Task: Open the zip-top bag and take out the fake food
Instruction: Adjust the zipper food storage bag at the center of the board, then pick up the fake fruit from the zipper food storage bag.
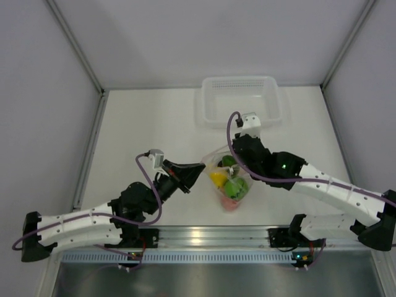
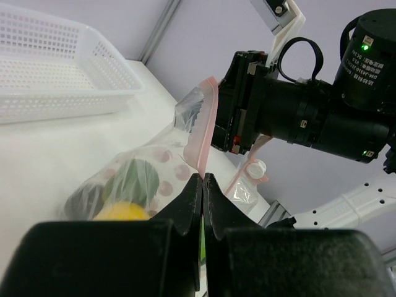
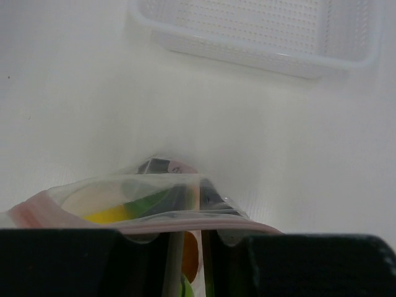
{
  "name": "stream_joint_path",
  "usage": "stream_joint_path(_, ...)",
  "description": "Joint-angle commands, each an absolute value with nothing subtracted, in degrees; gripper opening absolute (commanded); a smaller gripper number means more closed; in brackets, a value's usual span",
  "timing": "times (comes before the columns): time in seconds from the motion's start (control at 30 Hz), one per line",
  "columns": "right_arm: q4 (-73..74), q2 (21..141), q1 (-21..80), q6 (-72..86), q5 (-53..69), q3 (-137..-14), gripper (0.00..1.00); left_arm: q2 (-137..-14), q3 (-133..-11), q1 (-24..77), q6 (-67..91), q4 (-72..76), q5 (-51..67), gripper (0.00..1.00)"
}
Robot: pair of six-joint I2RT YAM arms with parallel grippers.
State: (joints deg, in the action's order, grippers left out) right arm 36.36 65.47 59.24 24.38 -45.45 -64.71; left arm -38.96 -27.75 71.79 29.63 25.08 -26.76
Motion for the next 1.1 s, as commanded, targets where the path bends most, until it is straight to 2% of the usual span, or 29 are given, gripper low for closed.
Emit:
stream_joint_path(0.0,40.5,65.0,57.5,21.6,-41.7,-65.7,0.17,-35.7,-25.7,71.8,31.1,25.0,-31.6,0.0)
stream_joint_path(0.13,38.1,65.0,57.6,21.6,-33.6,-64.2,0.17,-36.6,-26.0,71.8,31.1,24.8,-31.2,0.0)
stream_joint_path(0.37,36.0,65.7,57.5,21.4,-27.5,-61.9,0.23,-40.3,-28.6,71.8,29.8,24.6,-30.3,0.0)
stream_joint_path(0.7,33.7,62.5,57.6,20.4,-17.2,-58.1,0.22,-40.4,-28.5,71.8,30.4,24.1,-31.4,0.0)
stream_joint_path(1.0,32.2,65.9,58.4,18.3,-26.4,-58.0,0.24,-42.2,-30.4,71.8,30.2,24.1,-26.9,0.0)
stream_joint_path(1.07,32.2,67.1,58.4,17.1,-24.4,-59.3,0.24,-42.5,-30.8,71.8,30.2,24.1,-27.1,0.0)
